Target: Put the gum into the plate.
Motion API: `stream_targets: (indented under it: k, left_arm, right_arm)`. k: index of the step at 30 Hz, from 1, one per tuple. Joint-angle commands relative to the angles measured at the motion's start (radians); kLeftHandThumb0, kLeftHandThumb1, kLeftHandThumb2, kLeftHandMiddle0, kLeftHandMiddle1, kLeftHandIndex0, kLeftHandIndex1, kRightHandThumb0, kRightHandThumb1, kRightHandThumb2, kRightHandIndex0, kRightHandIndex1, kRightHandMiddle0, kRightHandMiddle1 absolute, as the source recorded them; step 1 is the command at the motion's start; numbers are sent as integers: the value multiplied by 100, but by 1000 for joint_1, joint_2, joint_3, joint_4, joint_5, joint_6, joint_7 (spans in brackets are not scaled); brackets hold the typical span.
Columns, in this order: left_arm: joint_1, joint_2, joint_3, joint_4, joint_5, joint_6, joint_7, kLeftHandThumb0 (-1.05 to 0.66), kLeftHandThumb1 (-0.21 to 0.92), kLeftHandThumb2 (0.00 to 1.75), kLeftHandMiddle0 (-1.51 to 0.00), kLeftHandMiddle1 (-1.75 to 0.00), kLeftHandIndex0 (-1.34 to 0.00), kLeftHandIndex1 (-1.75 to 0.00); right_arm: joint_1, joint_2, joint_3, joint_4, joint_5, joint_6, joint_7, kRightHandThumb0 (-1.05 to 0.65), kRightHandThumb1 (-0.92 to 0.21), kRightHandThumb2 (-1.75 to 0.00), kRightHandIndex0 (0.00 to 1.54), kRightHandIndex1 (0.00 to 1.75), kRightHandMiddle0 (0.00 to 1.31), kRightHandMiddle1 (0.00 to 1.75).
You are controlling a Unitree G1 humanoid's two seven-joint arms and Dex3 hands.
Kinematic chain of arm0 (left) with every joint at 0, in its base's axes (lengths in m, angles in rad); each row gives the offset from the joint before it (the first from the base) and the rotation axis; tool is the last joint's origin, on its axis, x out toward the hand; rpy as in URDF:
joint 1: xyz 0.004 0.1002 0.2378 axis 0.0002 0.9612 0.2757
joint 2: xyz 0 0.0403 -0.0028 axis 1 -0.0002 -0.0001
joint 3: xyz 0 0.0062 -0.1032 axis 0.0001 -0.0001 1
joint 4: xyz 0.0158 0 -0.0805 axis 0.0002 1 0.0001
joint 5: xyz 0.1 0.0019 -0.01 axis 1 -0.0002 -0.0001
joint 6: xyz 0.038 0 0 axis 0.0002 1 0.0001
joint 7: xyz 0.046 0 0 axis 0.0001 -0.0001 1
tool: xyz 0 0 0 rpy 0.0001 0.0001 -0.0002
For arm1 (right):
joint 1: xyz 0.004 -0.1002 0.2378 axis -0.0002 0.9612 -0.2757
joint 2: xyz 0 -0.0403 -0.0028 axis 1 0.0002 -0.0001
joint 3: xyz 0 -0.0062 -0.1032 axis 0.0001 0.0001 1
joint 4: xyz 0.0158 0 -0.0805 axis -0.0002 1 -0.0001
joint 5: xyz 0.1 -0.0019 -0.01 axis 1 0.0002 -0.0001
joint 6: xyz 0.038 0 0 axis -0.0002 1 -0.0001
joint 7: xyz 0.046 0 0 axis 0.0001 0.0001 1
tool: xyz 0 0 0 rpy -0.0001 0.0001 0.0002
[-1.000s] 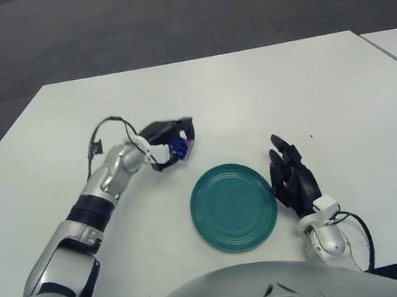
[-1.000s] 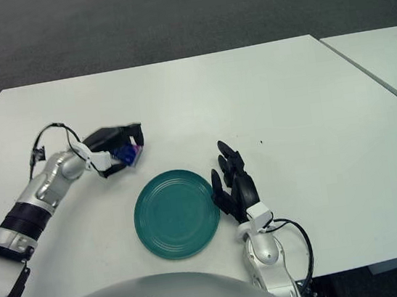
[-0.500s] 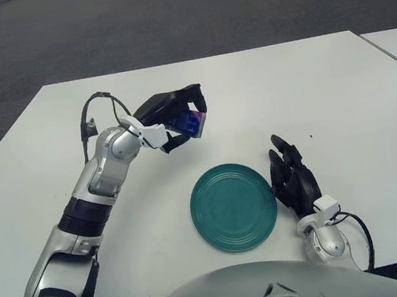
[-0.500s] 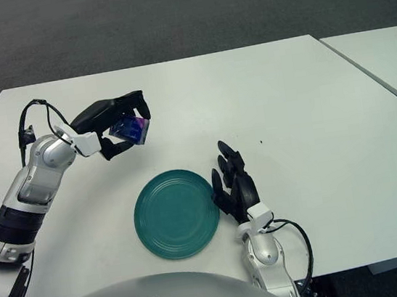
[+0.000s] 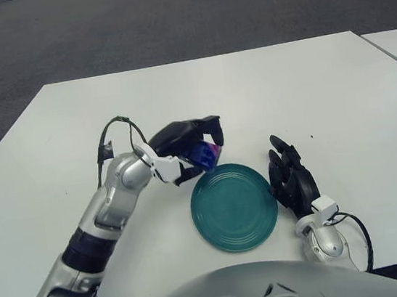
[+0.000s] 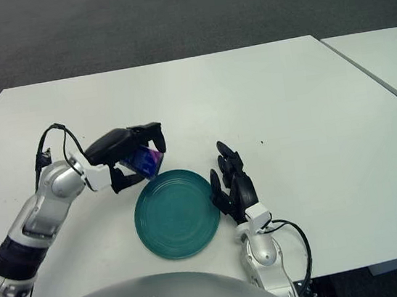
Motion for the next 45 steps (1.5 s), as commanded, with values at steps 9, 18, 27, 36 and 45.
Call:
stream_targets:
  k: [9,18,27,36,45]
  left_arm:
    - [67,-18,-85,-49,8,-116,1,0,6,160,-77,-175,-64,-170]
    - [97,-37,-134,47,75,-248,59,0,10,154,-73,-175,-62,-167]
    - [114,-44,-142,37,80,-195,13,0,9,154,-74,-175,-66,-162]
    - [104,-49,-180,35,73,-62,-101,0,31,133,-55,-174,-47,-171]
    - [81,-24,-200,50,130,-45,-137,-47,69,53,-17,-105,-4,-125]
  right_arm:
    - [16,0,-16,40,-7,20,-14,-79,-92,-80,14,2,0,39]
    - [19,-11,-1,9,-59,53,-29,-76,-92,-84,16,1,0,43]
    - [20,-16,7,-14,-103,81,-42,-75,-92,-87,15,0,0,39]
    - [20,-11,7,-31,-126,109,-51,-75,-92,-90,12,0,0,30]
    - [25,-12,22,-52,-119,115,-45,-74,-92,-89,11,0,0,26]
